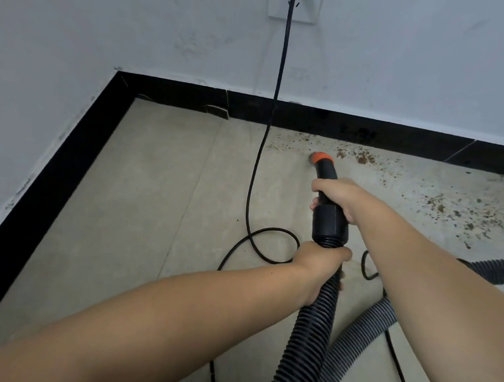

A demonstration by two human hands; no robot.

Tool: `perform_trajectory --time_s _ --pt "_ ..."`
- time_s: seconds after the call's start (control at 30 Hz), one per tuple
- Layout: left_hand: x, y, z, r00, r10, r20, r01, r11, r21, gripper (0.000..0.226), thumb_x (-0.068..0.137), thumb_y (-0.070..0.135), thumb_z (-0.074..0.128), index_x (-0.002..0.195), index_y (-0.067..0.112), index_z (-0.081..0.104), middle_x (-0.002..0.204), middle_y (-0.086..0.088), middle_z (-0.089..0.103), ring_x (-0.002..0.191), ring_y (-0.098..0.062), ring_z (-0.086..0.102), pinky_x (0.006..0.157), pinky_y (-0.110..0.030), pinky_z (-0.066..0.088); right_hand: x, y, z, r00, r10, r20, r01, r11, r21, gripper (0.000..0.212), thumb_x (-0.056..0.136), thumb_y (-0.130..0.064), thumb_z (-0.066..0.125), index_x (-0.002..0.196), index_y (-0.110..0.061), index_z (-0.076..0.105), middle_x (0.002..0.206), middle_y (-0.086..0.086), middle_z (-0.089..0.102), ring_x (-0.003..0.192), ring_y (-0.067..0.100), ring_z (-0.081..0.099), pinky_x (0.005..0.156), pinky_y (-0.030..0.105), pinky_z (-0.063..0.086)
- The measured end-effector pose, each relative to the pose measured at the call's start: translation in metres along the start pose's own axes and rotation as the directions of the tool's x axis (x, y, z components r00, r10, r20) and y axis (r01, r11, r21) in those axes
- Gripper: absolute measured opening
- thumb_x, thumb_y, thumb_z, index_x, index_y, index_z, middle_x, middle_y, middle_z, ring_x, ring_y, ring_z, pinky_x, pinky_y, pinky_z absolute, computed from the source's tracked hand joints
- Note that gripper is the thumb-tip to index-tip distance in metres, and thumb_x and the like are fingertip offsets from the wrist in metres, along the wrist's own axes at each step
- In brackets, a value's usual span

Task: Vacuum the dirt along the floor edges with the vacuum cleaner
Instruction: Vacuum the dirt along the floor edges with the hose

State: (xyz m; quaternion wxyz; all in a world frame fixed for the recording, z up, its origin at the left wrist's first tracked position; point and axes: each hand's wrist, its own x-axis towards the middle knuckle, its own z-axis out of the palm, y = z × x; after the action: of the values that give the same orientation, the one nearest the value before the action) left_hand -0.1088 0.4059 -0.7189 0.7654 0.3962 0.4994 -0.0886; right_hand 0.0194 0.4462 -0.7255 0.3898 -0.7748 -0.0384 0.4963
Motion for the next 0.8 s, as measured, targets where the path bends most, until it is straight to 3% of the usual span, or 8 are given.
perform_trajectory --time_s 0.23,0.37,0.57,0.8 --pt "-0.003 0.007 -0.041 0.995 0.004 -0.101 -0.013 0.997 -0.080 0.011 0.086 0.012 0.062 0.086 0.008 0.052 0.067 -0.009 0.054 0.048 -0.020 0.051 0.052 -0.026 0.045 0.006 -0.019 0.056 0.990 -0.063 0.130 0.076 0.992 -0.100 0.015 0.085 -0.006 0.057 0.096 -0.005 0.047 0.061 0.012 0.061 0.036 0.015 0.060 0.037 0.020 0.047" --pt "-0.003 0.010 -0.057 0.990 0.001 -0.141 -0.014 0.996 -0.090 0.012 0.086 0.013 0.063 0.086 0.007 0.053 0.068 -0.010 0.055 0.049 -0.021 0.052 0.054 -0.028 0.047 0.009 -0.025 0.075 0.983 -0.089 0.158 0.108 0.987 -0.120 0.025 0.085 -0.010 0.059 0.106 -0.004 0.047 0.063 0.010 0.063 0.042 0.016 0.062 0.046 0.023 0.049" --pt "0.002 0.014 -0.050 0.996 -0.026 -0.082 0.022 0.999 -0.047 0.015 0.086 0.013 0.063 0.094 0.004 0.053 0.069 -0.010 0.054 0.051 -0.020 0.052 0.053 -0.027 0.047 0.011 -0.023 0.060 0.992 -0.084 0.099 0.092 0.992 -0.086 0.025 0.085 -0.008 0.058 0.108 -0.005 0.046 0.062 0.009 0.061 0.038 0.014 0.061 0.042 0.021 0.047" --pt "0.008 0.005 0.003 0.998 -0.046 0.041 0.044 0.998 0.051 0.013 0.086 0.013 0.063 0.083 0.009 0.051 0.067 -0.009 0.053 0.049 -0.020 0.050 0.049 -0.025 0.045 0.005 0.005 -0.011 0.998 -0.025 -0.050 0.027 0.999 0.039 0.011 0.085 -0.006 0.057 0.089 -0.006 0.046 0.060 0.012 0.057 0.035 0.015 0.059 0.035 0.022 0.047"
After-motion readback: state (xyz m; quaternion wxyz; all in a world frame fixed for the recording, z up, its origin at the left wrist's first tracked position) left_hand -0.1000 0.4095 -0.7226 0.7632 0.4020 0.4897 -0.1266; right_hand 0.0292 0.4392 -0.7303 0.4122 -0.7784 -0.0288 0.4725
